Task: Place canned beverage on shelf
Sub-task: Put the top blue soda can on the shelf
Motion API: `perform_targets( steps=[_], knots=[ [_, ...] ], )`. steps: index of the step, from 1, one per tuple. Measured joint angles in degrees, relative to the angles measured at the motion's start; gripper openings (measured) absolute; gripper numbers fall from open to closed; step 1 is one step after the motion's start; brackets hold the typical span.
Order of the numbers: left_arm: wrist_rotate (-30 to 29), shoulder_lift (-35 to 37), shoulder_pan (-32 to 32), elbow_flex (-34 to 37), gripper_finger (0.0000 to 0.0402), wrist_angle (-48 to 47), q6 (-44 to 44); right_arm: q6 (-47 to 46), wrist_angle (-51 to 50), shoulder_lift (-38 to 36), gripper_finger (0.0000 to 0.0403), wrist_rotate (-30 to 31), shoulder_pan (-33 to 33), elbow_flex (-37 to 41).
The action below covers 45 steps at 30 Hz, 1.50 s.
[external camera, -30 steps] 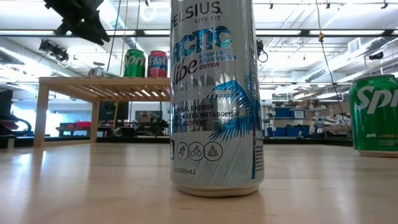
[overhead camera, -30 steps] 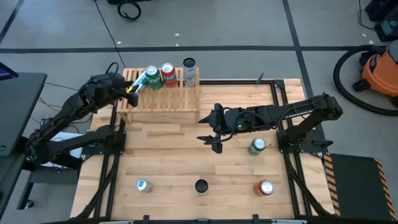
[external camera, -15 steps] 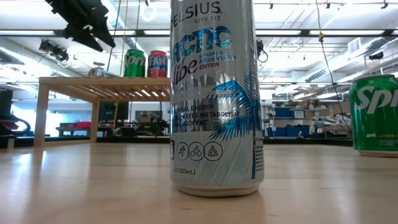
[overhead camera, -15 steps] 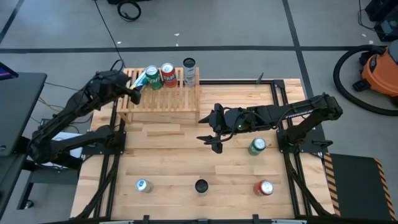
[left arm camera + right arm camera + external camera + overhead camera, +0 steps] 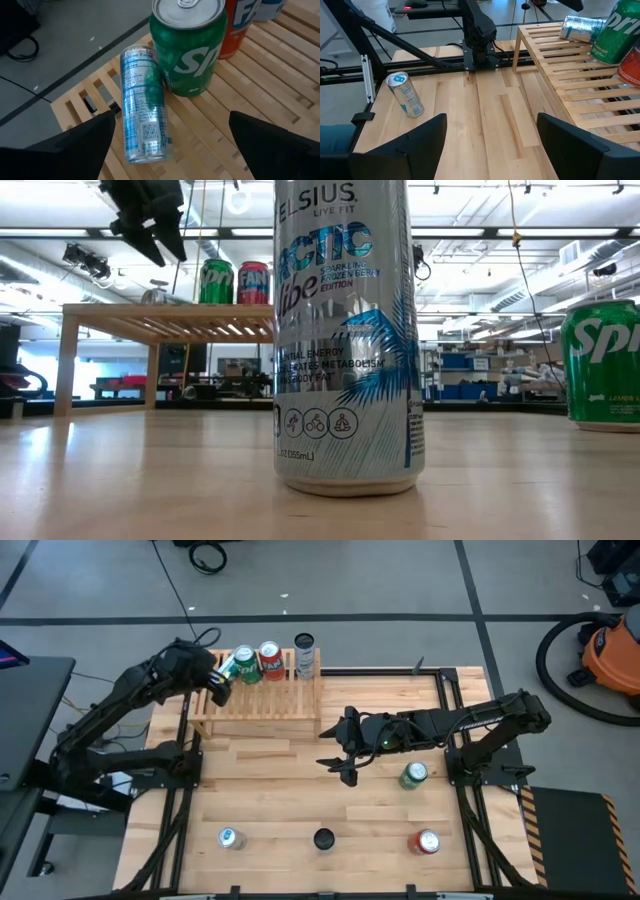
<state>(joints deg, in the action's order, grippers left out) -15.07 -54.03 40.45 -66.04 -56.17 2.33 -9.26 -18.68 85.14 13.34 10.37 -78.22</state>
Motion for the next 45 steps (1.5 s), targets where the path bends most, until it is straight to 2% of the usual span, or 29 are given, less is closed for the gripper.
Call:
perform_targets(
  steps=[4,8,13,21,26,45],
  knots=[
    [0.0,-2.0,0.1,-0.7,0.0399,-1.7,0.0,0.0,0.0,0.0,0.0318,0.0,0.0,0.0],
    [0.2,-3.7,3.0,-0.7,0.0399,-2.6,-0.3,0.0,0.0,0.0,0.0318,0.0,0.0,0.0],
    [5.6,-6.4,7.1,-0.8,0.0399,-2.7,-2.0,0.0,0.0,0.0,0.0318,0.0,0.0,0.0],
    [6.4,-10.1,10.0,-0.7,0.0399,-3.2,-3.2,0.0,0.0,0.0,0.0318,0.0,0.0,0.0],
    [10.3,-12.5,11.8,-0.7,0.0399,-3.2,-5.4,0.0,0.0,0.0,0.0318,0.0,0.0,0.0],
    [11.7,-16.4,16.6,-0.7,0.0396,-2.3,-6.7,0.0,0.2,0.0,0.0318,0.0,0.0,0.0]
  ],
)
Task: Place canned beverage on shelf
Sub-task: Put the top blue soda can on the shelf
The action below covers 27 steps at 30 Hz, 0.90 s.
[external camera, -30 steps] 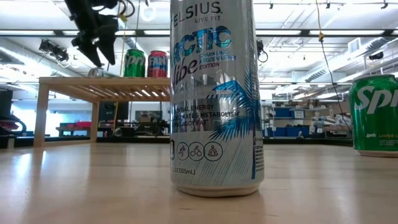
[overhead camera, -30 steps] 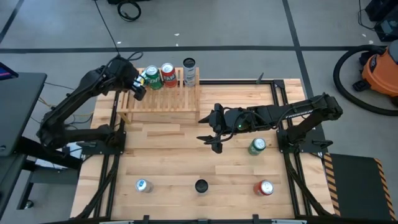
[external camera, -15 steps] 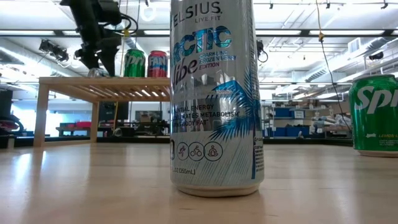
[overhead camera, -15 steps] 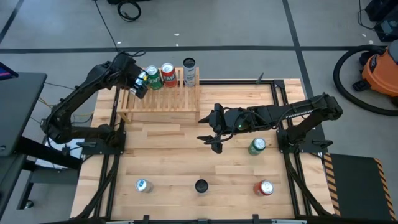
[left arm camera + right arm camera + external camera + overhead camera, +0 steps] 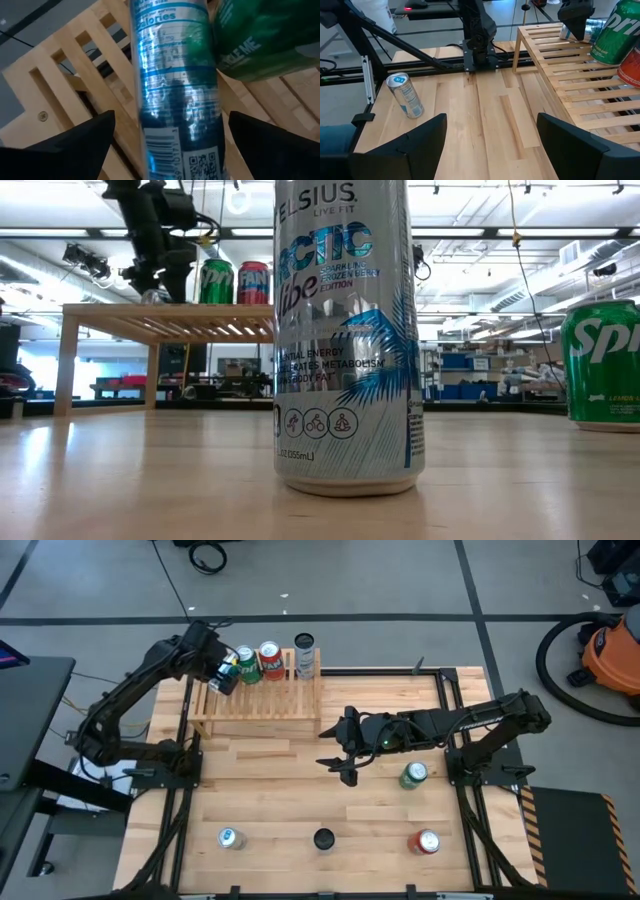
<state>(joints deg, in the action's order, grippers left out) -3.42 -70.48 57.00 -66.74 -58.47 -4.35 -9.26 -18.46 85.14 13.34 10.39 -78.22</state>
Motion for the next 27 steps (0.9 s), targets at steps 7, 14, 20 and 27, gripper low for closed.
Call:
perform_targets(
  steps=[7,14,20,27],
  knots=[
    [0.7,-1.9,0.4,0.0,0.0370,0.0,0.3,0.0,0.0,0.0,0.0318,0.0,0.0,0.0],
    [0.8,-1.9,1.1,0.0,0.0338,-0.2,0.7,0.0,0.8,0.0,0.0318,0.0,0.0,0.0],
    [0.8,-1.9,2.1,0.0,0.0301,-1.2,1.0,0.0,0.9,0.0,0.0318,0.0,0.0,0.0],
    [1.9,-1.9,2.1,0.0,0.0258,-1.8,0.9,0.0,0.9,0.0,0.0318,0.0,0.0,0.0]
  ],
)
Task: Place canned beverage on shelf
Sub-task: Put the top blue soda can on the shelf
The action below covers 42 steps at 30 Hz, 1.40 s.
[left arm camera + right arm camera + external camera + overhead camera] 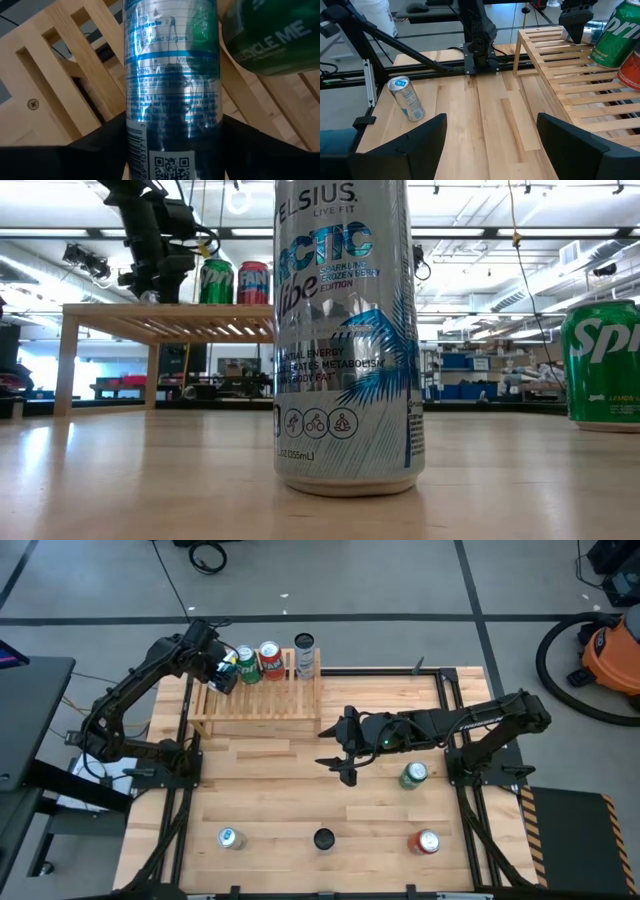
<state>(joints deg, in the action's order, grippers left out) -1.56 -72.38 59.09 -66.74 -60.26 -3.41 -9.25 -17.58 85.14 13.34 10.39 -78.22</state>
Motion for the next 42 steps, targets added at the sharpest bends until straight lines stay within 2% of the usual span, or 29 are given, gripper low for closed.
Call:
perform_targets(
  steps=[4,12,36,42],
  knots=[
    [-0.2,0.0,0.0,0.0,0.0244,0.0,-0.6,0.0,0.0,0.0,0.0318,0.0,0.0,0.0],
    [-1.0,0.0,-0.1,0.0,0.0250,0.3,-3.3,0.0,0.0,0.0,0.0318,0.0,0.0,0.0],
    [-0.7,0.0,0.0,0.0,0.0251,0.1,-0.7,0.0,0.0,0.0,0.0318,0.0,0.0,0.0],
    [1.8,0.0,0.0,0.0,0.0243,-0.4,-0.7,0.0,0.0,0.0,0.0318,0.0,0.0,0.0]
  ],
)
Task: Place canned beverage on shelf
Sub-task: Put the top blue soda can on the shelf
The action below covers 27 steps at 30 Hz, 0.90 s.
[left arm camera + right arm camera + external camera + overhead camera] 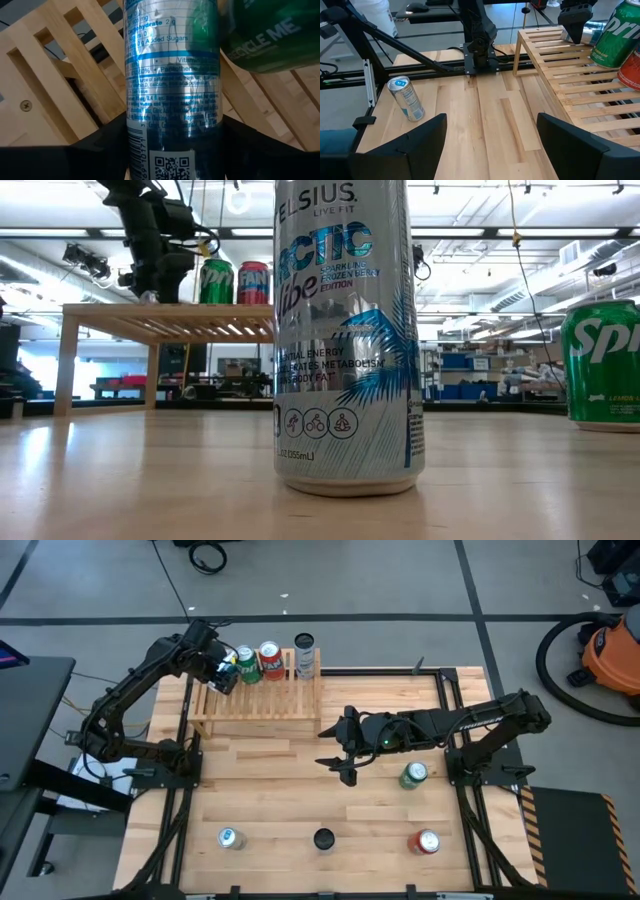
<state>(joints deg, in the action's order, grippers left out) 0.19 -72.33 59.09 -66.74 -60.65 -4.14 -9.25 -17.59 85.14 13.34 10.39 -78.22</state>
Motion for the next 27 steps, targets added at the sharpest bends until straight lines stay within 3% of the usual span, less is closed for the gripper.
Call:
perform_targets(
  steps=[10,20,27],
  knots=[
    [-0.3,1.3,0.0,0.0,0.0242,-2.0,-0.6,0.0,0.0,0.0,0.0318,0.0,0.0,0.0],
    [-1.8,3.5,0.0,-6.0,0.0241,-8.4,0.2,0.0,0.0,0.0,0.0318,0.0,0.0,0.0],
    [-1.1,4.5,-0.5,-6.4,0.0241,-11.6,-0.6,0.0,0.0,0.0,0.0318,0.0,0.0,0.0]
  ],
)
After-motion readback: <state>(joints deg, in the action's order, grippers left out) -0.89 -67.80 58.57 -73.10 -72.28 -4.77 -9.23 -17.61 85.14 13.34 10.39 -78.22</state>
